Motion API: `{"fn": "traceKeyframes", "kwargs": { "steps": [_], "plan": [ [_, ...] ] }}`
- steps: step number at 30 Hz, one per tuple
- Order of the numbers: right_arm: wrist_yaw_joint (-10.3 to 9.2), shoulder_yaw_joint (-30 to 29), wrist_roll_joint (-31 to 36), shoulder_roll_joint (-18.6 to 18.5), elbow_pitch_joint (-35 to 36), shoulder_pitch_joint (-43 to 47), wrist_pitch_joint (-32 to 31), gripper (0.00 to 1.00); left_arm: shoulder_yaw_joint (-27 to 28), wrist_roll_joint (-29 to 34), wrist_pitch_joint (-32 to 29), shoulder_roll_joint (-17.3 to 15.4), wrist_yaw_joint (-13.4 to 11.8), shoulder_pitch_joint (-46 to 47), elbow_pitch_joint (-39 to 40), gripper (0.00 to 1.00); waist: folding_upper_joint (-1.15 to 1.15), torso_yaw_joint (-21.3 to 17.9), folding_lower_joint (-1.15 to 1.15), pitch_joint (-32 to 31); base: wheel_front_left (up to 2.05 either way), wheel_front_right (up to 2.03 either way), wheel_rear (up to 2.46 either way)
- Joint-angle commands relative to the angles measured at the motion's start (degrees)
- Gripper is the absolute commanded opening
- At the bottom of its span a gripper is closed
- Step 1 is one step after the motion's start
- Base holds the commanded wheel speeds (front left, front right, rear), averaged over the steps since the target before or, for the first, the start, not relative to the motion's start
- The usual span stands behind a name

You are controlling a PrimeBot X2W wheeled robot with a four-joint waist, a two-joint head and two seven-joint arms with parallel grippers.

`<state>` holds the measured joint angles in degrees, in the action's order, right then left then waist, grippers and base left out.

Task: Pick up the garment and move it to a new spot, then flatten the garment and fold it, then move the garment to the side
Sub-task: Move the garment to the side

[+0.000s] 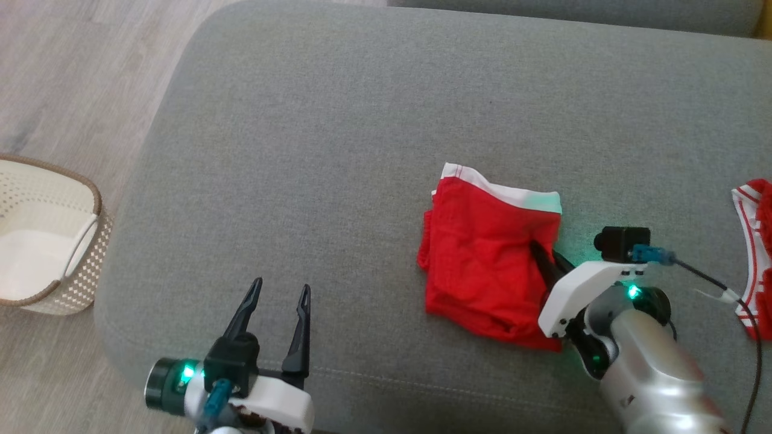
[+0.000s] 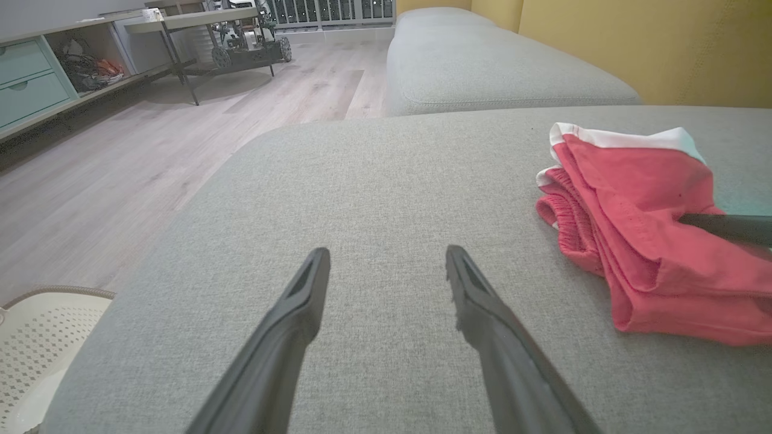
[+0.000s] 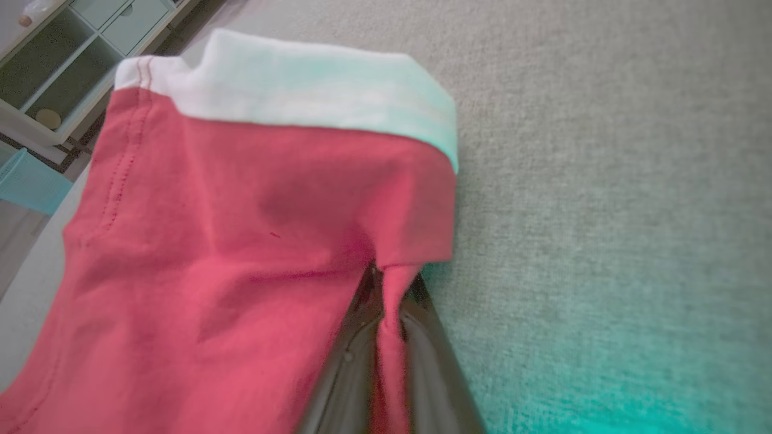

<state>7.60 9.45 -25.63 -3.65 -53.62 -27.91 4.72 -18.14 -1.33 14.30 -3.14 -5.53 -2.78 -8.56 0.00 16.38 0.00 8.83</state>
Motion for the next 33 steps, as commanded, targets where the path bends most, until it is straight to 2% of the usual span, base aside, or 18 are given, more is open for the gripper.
{"fn": "traceKeyframes", "kwargs": {
  "steps": [1, 6, 10, 15, 20, 23, 25, 28, 33],
  "plan": [
    [-0.11, 1.77, 1.45, 0.58, -0.46, -0.98, 1.15, 0.0, 1.34, 0.61, 0.7, 0.25, -0.09, 2.55, 1.81, 1.0, 0.0, -0.11, 0.0, -0.03, 0.0, 0.0, 0.0],
    [-0.11, 4.8, 8.27, 0.0, -2.0, -3.11, 6.29, 0.0, 1.26, 0.67, 0.7, 0.2, -0.16, 2.71, 2.42, 1.0, 0.0, -1.42, 0.0, -1.03, 0.0, 0.0, 0.0],
    [-0.11, 7.42, 14.13, -1.04, -1.63, -4.99, 7.87, 0.0, 0.55, 1.32, 0.7, -0.39, 0.2, 3.01, 3.35, 1.0, 0.0, -4.29, 0.0, -1.66, 0.0, 0.0, 0.0],
    [-0.11, 10.13, 19.01, -2.99, 0.2, -7.94, 6.39, 0.0, -1.23, 2.56, 0.7, -1.76, 1.58, 5.68, 4.46, 1.0, 0.0, -10.38, 0.0, -0.46, 0.0, 0.0, 0.0],
    [-0.11, 11.38, 20.91, -6.09, 3.77, -12.29, 3.1, 0.0, -2.45, 4.0, 0.7, -5.07, 2.8, 9.08, 6.02, 1.0, 0.0, -18.35, 0.0, 2.53, 0.0, 0.0, 0.0],
    [-0.11, 10.52, 20.4, -8.41, 5.86, -14.93, 1.35, 0.0, -3.27, 4.73, 0.7, -7.31, 3.73, 11.54, 6.75, 1.0, 0.0, -22.69, 0.0, 4.69, 0.0, 0.0, 0.0],
    [-0.11, 10.01, 20.13, -9.25, 6.51, -15.83, 0.78, 0.0, -3.58, 4.94, 0.7, -8.04, 4.08, 12.43, 7.05, 1.0, 0.0, -24.01, 0.0, 5.57, 0.0, 0.0, 0.0],
    [-0.11, 6.73, 19.26, -12.08, 8.17, -18.37, -0.18, 0.0, -5.32, 5.92, 0.7, -10.32, 5.82, 15.57, 7.78, 1.0, 0.0, -27.06, 0.0, 8.29, 0.0, 0.0, 0.0],
    [-0.11, 1.25, 19.75, -14.73, 9.64, -21.96, -0.96, 0.0, -8.3, 7.36, 0.7, -14.42, 9.17, 21.16, 9.16, 1.0, 0.0, -31.25, 0.0, 13.61, 0.0, 0.0, 0.0]
  ]
}}
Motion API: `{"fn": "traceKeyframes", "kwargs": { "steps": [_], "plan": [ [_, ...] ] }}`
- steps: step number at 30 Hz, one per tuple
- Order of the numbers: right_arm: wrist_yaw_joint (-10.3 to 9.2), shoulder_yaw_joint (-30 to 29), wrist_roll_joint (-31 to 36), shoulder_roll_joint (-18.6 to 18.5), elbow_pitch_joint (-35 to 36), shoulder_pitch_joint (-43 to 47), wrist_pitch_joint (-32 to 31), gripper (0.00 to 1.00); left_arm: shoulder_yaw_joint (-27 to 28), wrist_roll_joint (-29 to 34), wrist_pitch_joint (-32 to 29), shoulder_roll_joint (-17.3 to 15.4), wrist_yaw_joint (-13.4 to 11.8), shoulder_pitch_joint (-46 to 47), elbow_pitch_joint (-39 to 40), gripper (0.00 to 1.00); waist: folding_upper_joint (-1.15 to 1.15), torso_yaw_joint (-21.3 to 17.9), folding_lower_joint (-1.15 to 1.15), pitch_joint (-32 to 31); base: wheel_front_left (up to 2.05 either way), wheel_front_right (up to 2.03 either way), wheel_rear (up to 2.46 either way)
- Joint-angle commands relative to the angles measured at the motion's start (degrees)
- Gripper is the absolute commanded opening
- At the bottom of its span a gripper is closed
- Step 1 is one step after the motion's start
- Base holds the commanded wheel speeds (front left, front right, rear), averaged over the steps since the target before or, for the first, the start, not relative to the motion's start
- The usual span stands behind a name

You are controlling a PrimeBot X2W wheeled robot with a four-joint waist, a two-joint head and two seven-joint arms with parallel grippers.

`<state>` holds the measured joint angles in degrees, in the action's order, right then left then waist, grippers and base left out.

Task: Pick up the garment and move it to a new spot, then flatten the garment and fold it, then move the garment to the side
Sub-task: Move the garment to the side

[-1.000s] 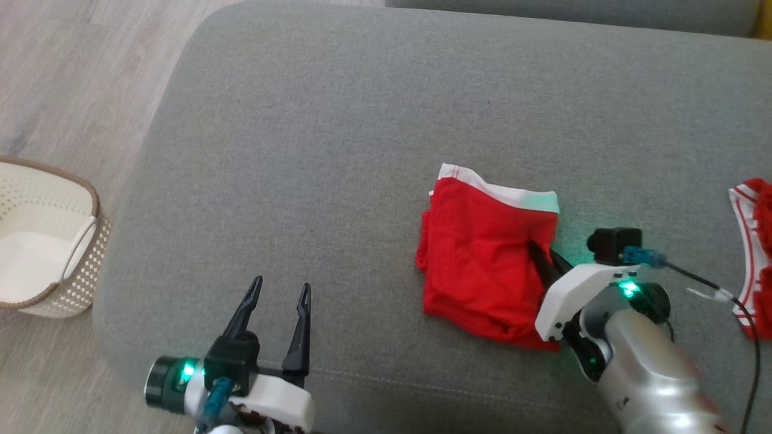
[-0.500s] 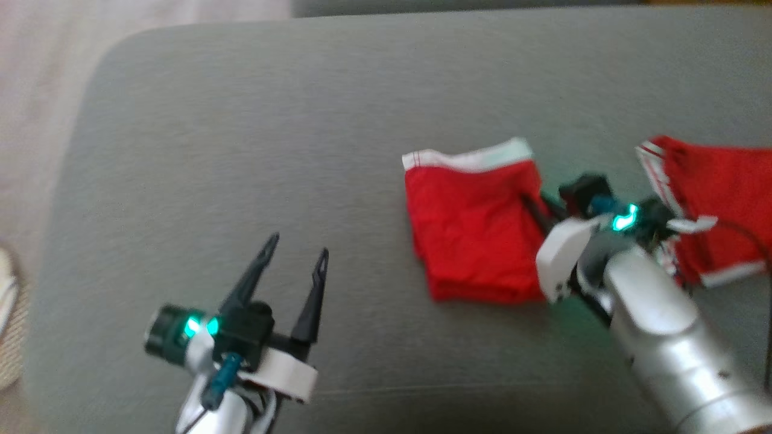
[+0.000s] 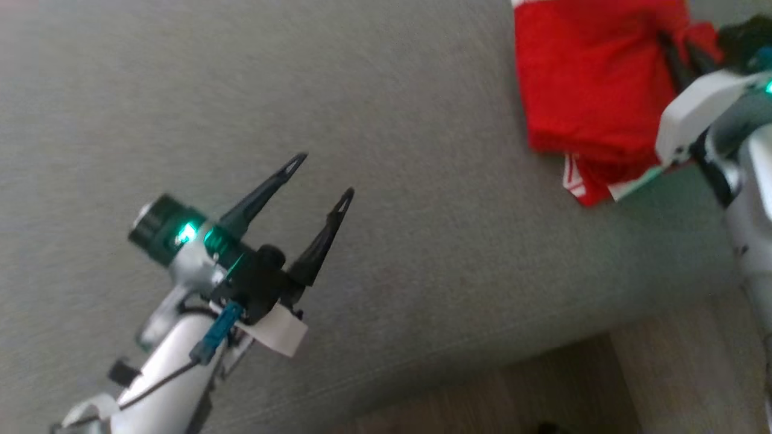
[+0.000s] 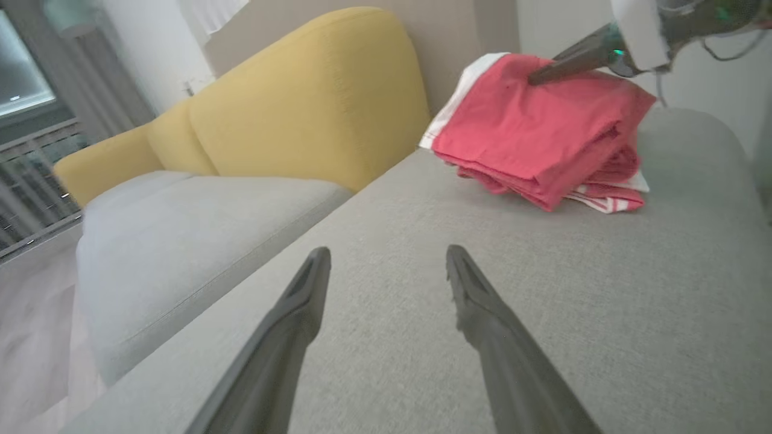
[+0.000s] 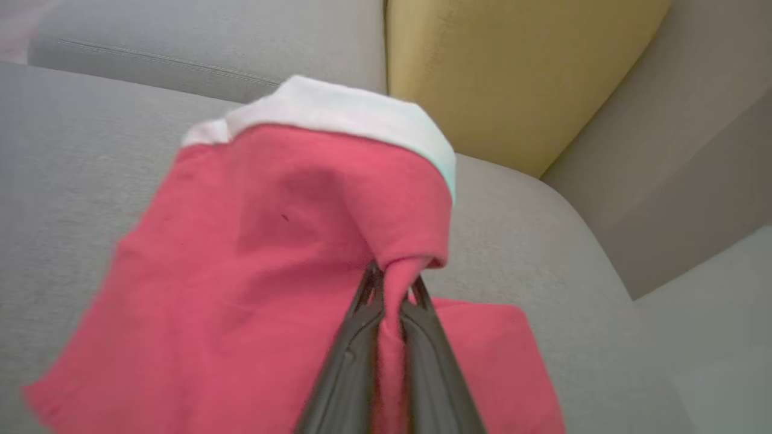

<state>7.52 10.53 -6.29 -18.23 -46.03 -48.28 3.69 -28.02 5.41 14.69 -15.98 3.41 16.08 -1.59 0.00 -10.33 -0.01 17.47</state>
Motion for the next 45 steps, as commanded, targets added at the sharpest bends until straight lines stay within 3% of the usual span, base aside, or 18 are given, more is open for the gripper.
{"fn": "traceKeyframes", "kwargs": {
  "steps": [1, 8, 18, 19, 20, 21, 28, 33, 45],
  "plan": [
    [-0.03, -0.73, 0.69, -0.36, 2.14, -2.22, 0.0, 0.0, 0.85, 0.96, 0.31, -2.49, 0.86, 3.49, 2.49, 1.0, 0.0, -5.17, 0.01, 6.07, 0.0, 0.0, 0.0],
    [-0.03, -3.41, 4.79, -0.82, 1.94, -5.77, -0.58, 0.0, -3.98, 0.95, 0.31, -8.0, 3.44, 11.19, 3.94, 1.0, 0.0, -7.81, 0.01, 12.28, 0.0, 0.0, 0.0],
    [-0.03, -5.61, 8.87, 0.64, 1.27, -5.97, -2.92, 0.0, -5.6, -1.06, 0.31, -10.05, 3.65, 13.06, 3.81, 1.0, 0.0, -8.17, 0.01, 14.33, 0.0, 0.0, 0.0],
    [-0.03, -6.03, 9.21, 0.69, 1.21, -5.85, -2.89, 0.12, -5.74, -1.17, 0.31, -9.97, 3.57, 13.05, 3.74, 1.0, 0.0, -8.01, 0.01, 14.18, 0.0, 0.0, 0.0],
    [-0.03, -6.69, 9.69, 0.72, 1.35, -5.71, -2.49, 0.76, -5.91, -1.29, 0.31, -9.85, 3.47, 13.01, 3.65, 1.0, 0.0, -7.84, 0.01, 13.94, 0.0, 0.0, 0.0],
    [-0.03, -7.54, 10.04, 0.94, 1.45, -5.56, -2.24, 1.0, -6.02, -1.43, 0.31, -9.7, 3.27, 12.96, 3.55, 1.0, 0.0, -7.66, 0.01, 13.61, 0.0, 0.0, 0.0],
    [-0.03, -10.46, 14.05, 1.87, 2.41, -3.56, -1.47, 1.0, -6.37, -3.19, 0.31, -7.44, 0.79, 12.15, 2.51, 1.0, 0.0, -5.43, 0.01, 8.9, 0.0, 0.0, 0.0],
    [-0.03, -10.81, 15.68, 3.49, 4.91, -1.26, -0.1, 1.0, -4.61, -6.09, 0.31, -4.93, -3.03, 9.61, 1.88, 1.0, 0.0, -3.2, 0.01, 3.5, 0.0, 0.0, 0.0],
    [-0.03, -6.31, 8.71, 9.75, 11.48, 10.26, 5.07, 1.0, 3.68, -12.02, 0.31, 0.25, -11.35, -1.52, 1.06, 1.0, 0.0, 4.05, 0.01, -8.45, 0.0, 0.0, 0.0]
  ]
}}
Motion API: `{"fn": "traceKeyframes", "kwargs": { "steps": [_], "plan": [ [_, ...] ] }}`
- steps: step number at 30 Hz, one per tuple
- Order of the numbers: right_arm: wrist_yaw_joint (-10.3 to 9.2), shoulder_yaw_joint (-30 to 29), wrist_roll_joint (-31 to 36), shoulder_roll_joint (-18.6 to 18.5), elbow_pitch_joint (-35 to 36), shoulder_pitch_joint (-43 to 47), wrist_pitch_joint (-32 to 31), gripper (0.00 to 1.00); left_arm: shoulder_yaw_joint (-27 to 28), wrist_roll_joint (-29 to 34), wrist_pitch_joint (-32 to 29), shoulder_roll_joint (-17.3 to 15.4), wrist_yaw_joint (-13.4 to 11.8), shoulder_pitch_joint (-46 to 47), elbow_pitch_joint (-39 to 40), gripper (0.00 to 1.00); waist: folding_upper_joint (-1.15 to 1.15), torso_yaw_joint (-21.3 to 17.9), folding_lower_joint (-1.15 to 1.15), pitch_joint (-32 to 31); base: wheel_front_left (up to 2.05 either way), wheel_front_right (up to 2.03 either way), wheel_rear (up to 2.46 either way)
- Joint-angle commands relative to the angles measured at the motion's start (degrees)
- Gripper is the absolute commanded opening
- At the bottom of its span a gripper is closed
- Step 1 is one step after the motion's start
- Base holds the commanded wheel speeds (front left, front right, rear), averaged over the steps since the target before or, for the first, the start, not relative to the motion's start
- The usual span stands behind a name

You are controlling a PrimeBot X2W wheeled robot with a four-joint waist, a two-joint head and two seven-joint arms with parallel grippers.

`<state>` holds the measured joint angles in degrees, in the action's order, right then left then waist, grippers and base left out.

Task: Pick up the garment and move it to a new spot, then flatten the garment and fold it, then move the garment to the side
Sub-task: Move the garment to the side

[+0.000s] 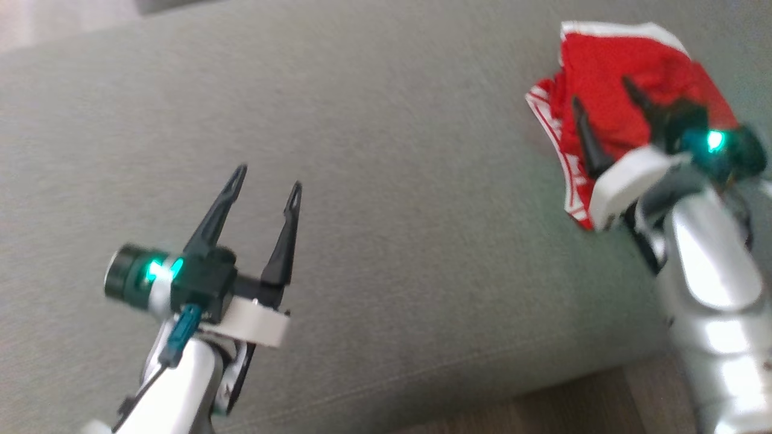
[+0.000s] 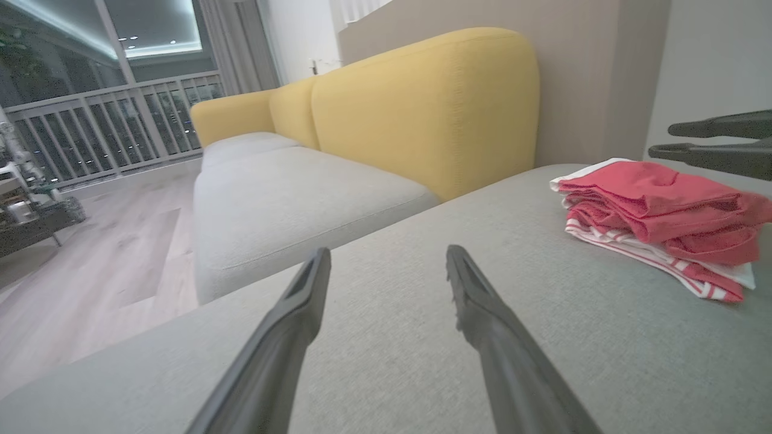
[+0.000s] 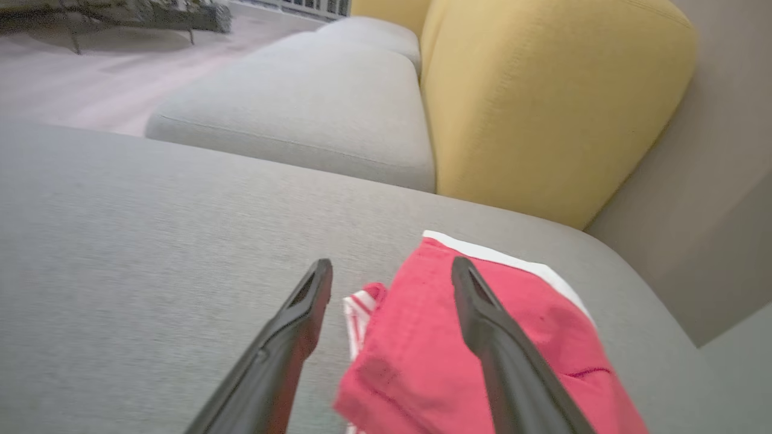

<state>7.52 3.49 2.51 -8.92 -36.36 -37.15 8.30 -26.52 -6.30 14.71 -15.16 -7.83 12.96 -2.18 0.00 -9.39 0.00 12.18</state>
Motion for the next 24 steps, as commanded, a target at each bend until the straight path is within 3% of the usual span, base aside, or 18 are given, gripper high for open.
{"fn": "traceKeyframes", "kwargs": {
  "steps": [1, 10, 24],
  "plan": [
    [-0.03, 0.86, -0.42, 1.04, 2.67, 0.57, 1.14, 1.0, 2.79, -0.45, 0.29, -0.21, -0.51, 0.55, 1.58, 1.0, 0.0, 3.75, 0.0, -4.0, 0.0, 0.0, 0.0],
    [-0.03, 1.64, -2.36, 5.35, 12.08, 15.32, 5.71, 1.0, 7.22, -2.13, 0.29, 4.26, -1.81, -8.79, -1.2, 1.0, 0.0, 9.14, 0.0, -11.8, 0.0, 0.0, 0.0],
    [-0.03, 2.58, -2.39, 6.02, 24.23, 29.96, 6.68, 1.0, 9.61, 2.79, 0.29, 7.71, -1.6, -15.65, -4.77, 1.0, 0.0, 13.36, 0.0, -15.02, 0.0, 0.0, 0.0]
  ]
}}
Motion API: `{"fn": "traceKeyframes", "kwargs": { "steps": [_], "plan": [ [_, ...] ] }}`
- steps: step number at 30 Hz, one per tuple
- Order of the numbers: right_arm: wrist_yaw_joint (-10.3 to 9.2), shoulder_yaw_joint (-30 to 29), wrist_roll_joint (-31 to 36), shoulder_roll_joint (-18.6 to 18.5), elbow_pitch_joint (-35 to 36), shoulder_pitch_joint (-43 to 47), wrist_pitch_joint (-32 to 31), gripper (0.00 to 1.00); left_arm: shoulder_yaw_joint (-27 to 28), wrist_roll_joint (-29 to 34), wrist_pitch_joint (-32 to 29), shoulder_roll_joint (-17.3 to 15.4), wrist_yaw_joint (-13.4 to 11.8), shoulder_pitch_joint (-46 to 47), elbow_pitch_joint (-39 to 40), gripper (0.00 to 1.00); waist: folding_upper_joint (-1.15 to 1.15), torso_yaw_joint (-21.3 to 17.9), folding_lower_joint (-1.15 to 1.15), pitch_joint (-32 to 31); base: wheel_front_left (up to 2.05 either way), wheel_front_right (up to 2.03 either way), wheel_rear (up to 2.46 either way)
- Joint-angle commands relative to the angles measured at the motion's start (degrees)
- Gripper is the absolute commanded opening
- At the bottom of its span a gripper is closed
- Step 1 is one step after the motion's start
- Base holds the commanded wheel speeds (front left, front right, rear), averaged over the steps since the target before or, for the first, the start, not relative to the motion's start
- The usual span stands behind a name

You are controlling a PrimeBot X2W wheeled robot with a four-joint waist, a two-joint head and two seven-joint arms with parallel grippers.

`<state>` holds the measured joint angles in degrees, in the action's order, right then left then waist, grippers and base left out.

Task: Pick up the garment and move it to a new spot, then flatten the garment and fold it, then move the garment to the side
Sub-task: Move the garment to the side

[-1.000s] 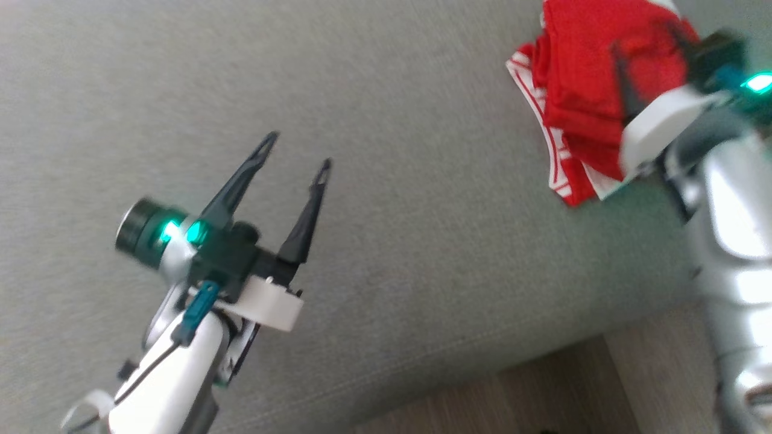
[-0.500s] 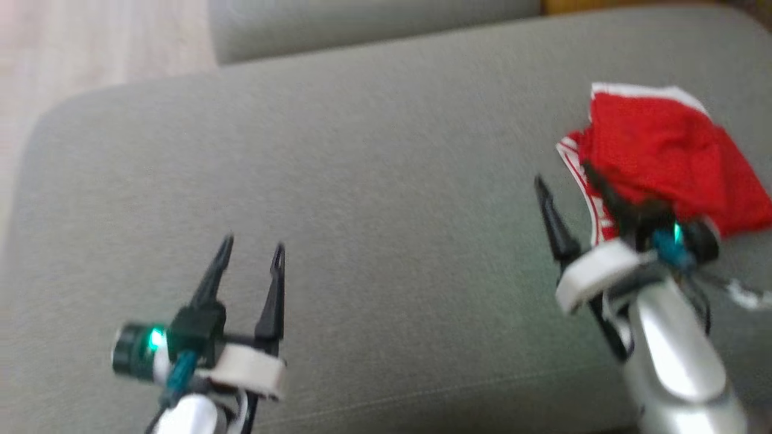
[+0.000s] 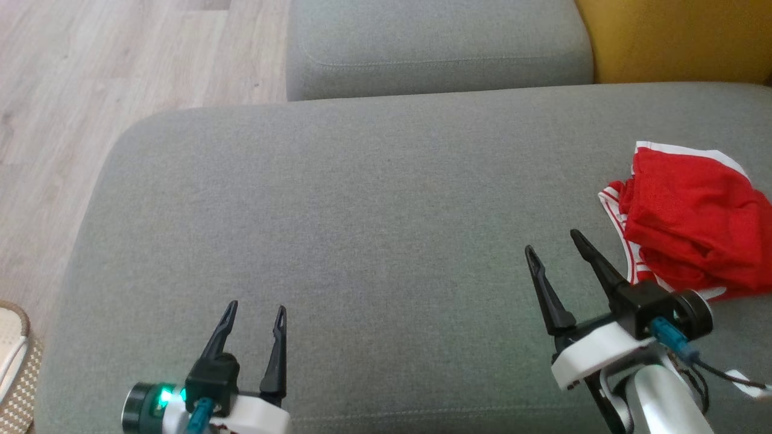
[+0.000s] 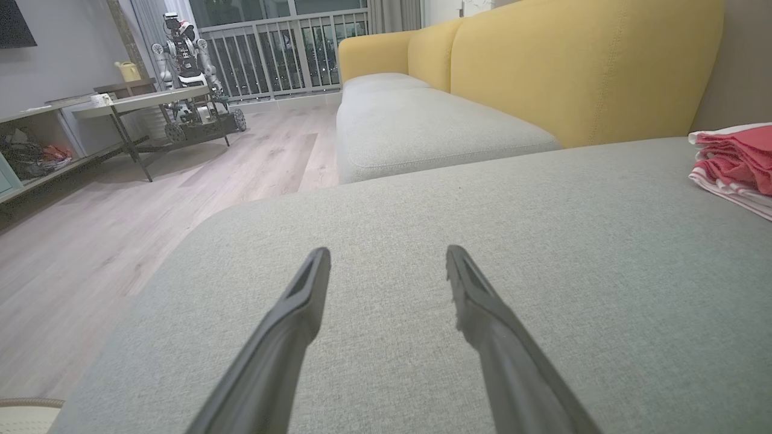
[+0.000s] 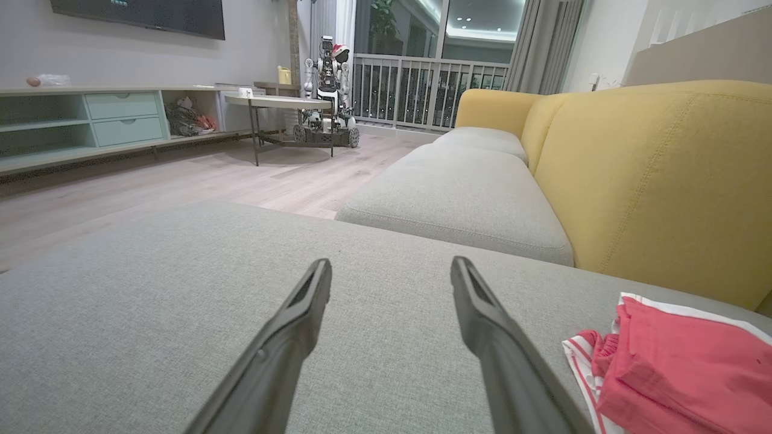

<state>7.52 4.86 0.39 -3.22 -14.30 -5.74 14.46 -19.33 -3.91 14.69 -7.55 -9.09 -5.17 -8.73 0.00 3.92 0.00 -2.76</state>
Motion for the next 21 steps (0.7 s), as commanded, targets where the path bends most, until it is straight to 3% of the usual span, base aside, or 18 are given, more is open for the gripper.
{"fn": "traceKeyframes", "kwargs": {
  "steps": [1, 21],
  "plan": [
    [-0.03, 1.22, -0.47, 0.33, 2.5, -1.1, 0.52, 1.0, 2.55, 0.7, 0.31, 0.17, -0.37, 2.35, 1.79, 1.0, 0.0, 0.06, 0.0, -0.14, 0.0, 0.0, 0.0],
    [-0.03, 1.1, -0.4, 0.34, 3.9, -0.57, 0.53, 1.0, 3.94, 2.46, 0.31, 1.05, 0.04, 1.83, 3.74, 1.0, 0.0, -1.03, 0.0, -0.19, 0.0, 0.0, 0.0]
  ]
}}
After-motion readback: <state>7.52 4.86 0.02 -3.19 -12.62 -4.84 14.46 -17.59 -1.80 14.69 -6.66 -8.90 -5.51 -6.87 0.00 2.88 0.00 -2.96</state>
